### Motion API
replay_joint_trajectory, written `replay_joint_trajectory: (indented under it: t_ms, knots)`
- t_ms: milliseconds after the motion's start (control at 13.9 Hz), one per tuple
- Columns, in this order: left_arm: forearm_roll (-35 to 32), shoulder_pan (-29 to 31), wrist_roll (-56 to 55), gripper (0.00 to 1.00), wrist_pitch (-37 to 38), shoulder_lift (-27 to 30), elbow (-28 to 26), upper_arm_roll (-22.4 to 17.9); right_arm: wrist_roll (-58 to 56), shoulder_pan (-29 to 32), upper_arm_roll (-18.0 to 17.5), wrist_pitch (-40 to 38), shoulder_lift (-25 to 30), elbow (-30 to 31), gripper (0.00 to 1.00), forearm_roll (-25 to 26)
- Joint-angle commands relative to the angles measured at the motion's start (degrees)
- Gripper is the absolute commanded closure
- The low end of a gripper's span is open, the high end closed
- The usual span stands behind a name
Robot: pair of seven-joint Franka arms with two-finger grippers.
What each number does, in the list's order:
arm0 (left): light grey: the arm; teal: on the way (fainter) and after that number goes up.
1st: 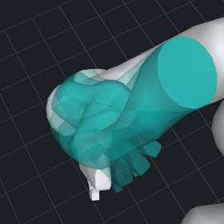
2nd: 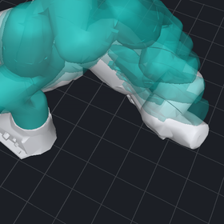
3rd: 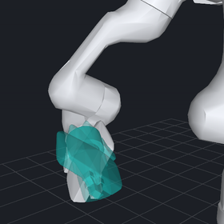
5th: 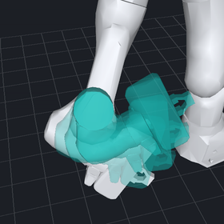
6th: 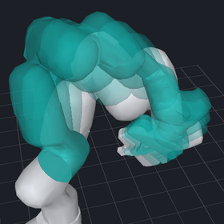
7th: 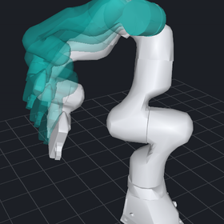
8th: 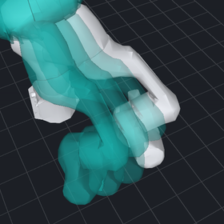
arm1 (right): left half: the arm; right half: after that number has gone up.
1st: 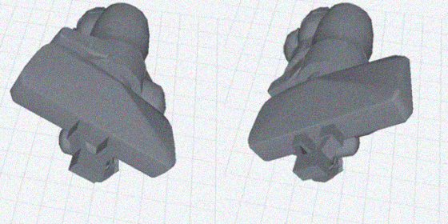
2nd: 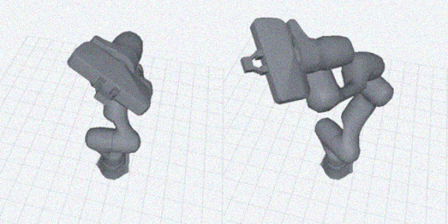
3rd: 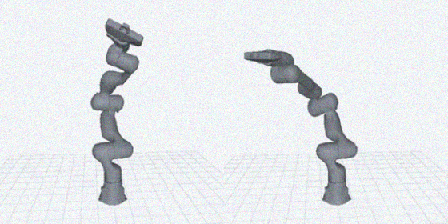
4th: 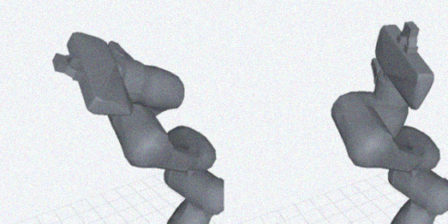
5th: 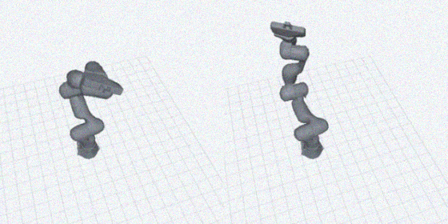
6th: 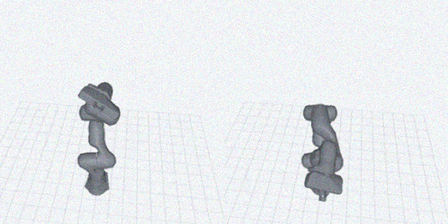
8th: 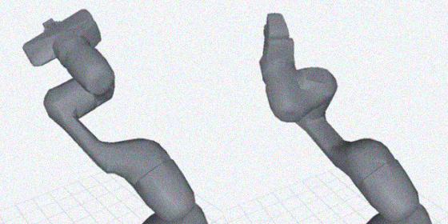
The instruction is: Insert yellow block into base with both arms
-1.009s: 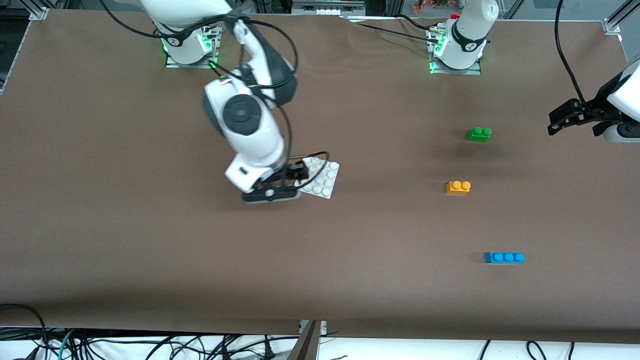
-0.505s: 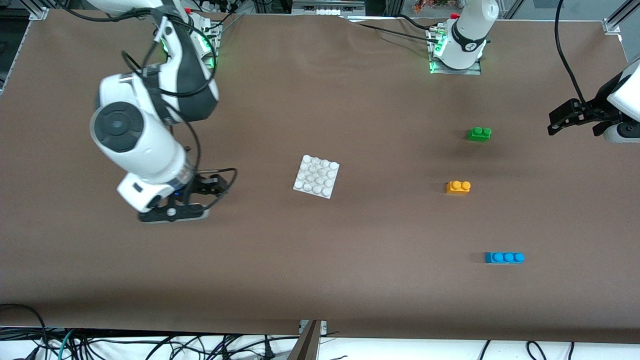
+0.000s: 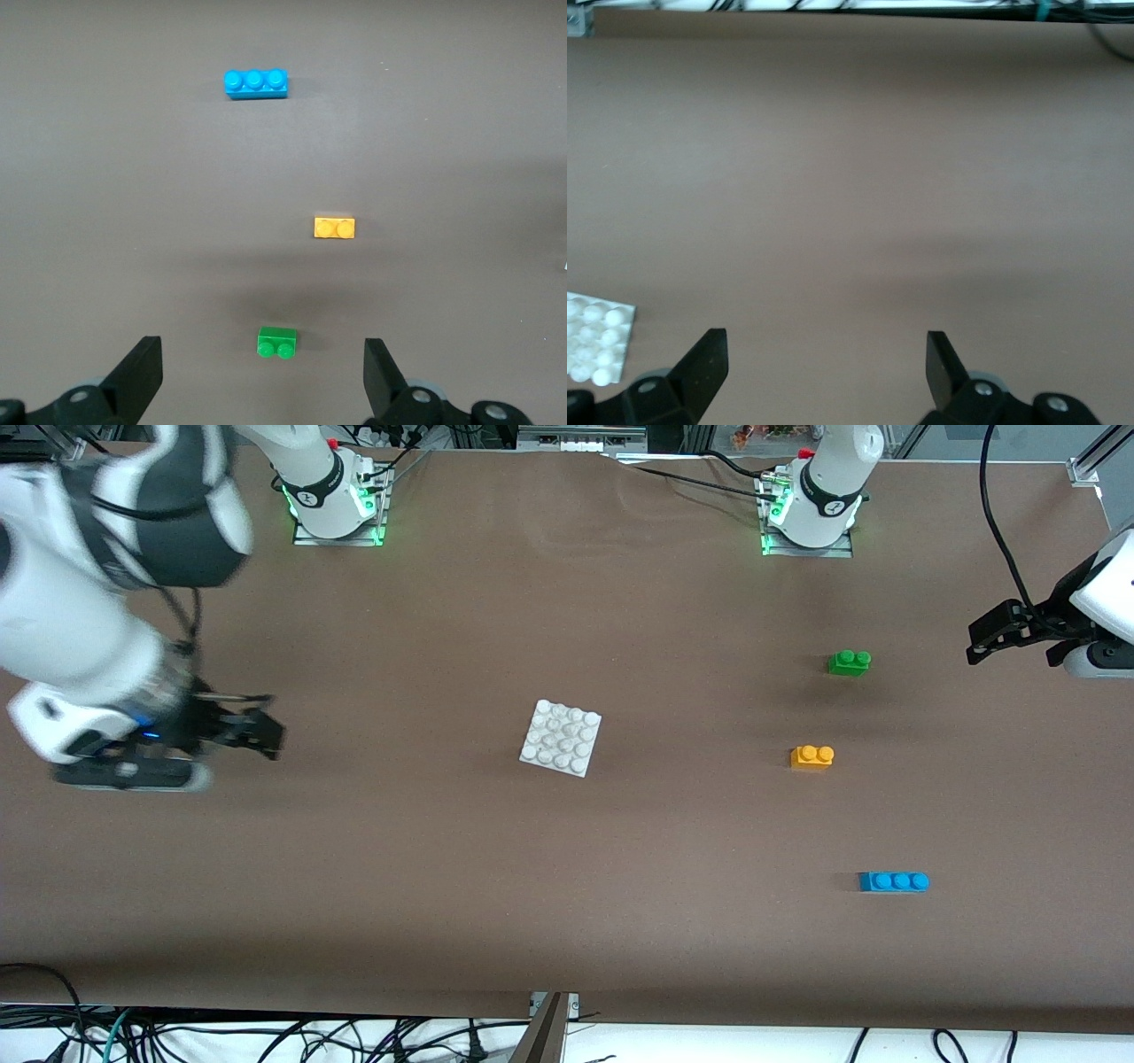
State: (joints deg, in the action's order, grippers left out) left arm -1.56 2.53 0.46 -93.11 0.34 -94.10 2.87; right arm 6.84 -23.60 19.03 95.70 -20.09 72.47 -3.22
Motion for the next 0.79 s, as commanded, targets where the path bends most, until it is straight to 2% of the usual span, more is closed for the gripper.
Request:
replay_joint_trajectory:
  t_ms: [0, 72, 288, 577, 721]
  knots:
    - [-1.08, -0.16, 0.86, 0.00, 0.38, 0.80, 0.41, 1.44, -10.92, 8.27, -4.42, 0.10, 6.54, 6.00, 0.01, 0.14]
    - [-1.08, -0.16, 0.85, 0.00, 0.73, 0.80, 0.41, 1.52, -15.49, 11.26, -6.01, -0.16, 8.03, 6.97, 0.01, 0.14]
    - [-1.08, -0.16, 0.85, 0.00, 1.70, 1.23, 0.23, 1.53, -17.65, 15.94, -6.29, -0.16, 11.55, 9.44, 0.01, 0.67]
    - [-1.08, -0.16, 0.77, 0.00, 3.63, 2.38, -0.03, 3.19, -17.82, 17.27, -6.38, -2.00, 14.64, 11.55, 0.01, 4.09]
    - [-1.08, -0.16, 0.77, 0.00, 5.39, 2.38, 0.06, 3.55, -17.82, 18.93, -8.21, -3.05, 14.64, 11.55, 0.01, 4.36]
